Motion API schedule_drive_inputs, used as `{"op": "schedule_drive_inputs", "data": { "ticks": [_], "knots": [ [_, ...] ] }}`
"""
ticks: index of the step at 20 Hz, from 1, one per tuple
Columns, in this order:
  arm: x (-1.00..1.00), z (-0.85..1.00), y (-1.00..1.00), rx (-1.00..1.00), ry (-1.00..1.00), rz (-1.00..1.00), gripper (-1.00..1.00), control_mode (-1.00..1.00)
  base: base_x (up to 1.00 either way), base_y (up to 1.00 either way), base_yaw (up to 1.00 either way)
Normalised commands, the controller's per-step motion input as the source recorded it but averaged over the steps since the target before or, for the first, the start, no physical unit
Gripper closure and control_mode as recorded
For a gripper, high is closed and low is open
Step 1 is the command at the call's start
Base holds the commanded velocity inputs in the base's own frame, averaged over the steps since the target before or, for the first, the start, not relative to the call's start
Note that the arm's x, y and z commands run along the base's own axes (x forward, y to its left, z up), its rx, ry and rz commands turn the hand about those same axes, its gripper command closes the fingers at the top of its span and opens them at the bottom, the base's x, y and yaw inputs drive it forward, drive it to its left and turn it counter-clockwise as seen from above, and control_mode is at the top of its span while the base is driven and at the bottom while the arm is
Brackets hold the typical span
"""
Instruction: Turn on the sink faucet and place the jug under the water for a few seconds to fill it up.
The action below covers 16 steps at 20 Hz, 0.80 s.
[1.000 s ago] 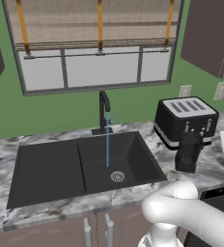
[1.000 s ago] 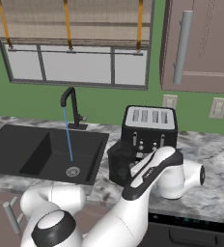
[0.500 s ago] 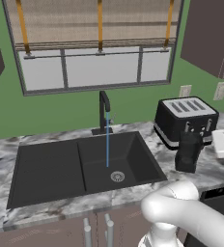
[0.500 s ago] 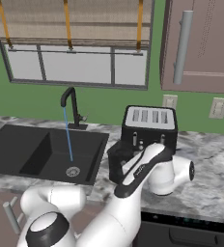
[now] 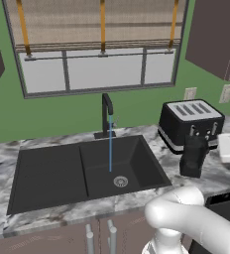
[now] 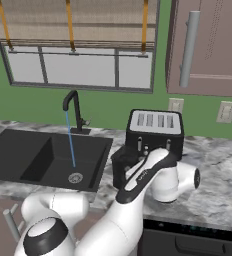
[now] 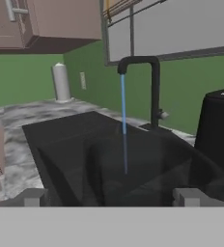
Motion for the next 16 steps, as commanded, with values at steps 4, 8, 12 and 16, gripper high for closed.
{"op": "schedule_drive_inputs", "data": {
  "ticks": [4, 8, 12, 16],
  "knots": [
    [-0.03, 0.0, -0.43, 0.0, -0.05, 0.0, -1.0, -1.0, 0.0, 0.0, 0.0],
    [0.0, 0.0, -0.52, 0.0, -0.03, 0.0, -1.0, -1.0, 0.0, 0.0, 0.0],
    [0.08, 0.0, -0.4, 0.0, -0.01, 0.03, -1.0, -1.0, 0.0, 0.0, 0.0],
    [0.41, 0.0, -0.06, 0.0, 0.0, 0.06, -1.0, -1.0, 0.0, 0.0, 0.0]
  ]
}}
